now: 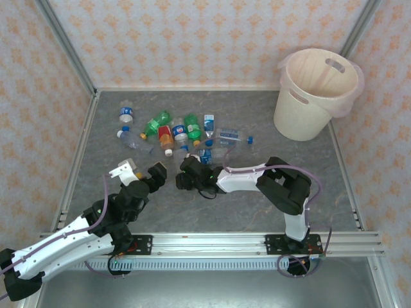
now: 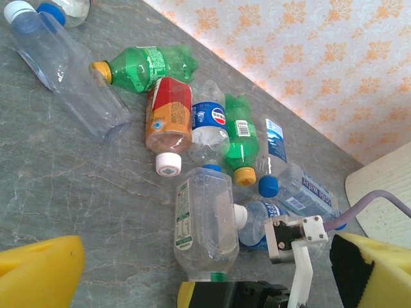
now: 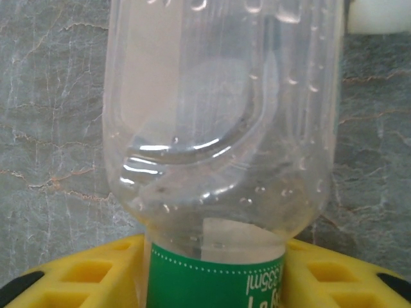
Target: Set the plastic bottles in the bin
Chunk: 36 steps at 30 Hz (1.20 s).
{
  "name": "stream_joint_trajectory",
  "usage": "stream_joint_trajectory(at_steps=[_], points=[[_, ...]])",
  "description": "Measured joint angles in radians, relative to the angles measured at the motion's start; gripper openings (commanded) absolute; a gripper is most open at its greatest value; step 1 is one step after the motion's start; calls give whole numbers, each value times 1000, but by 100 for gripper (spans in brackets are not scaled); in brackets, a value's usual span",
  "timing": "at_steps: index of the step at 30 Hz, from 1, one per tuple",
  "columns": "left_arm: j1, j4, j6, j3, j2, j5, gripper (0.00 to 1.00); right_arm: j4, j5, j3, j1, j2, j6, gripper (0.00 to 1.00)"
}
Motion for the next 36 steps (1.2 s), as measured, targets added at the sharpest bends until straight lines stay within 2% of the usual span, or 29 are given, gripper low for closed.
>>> stream_joint_trajectory(at_steps=[3,13,21,26,36], points=[[0,-2,0,2,1,0,99,-6,8,0,5,0,-3,37],[0,-26,0,59,12,2,99,-14,46,-16,31,-39,-13,30],[0,-17,47,138,56,29,99,-24,101,-72,35,-233,-22,30],[0,48,98,152,71,65,99,-42,164,-109,35,-384,-25,29],[0,217,212,219,187,219,99,-100,311,-164,5,-649,-9,29]])
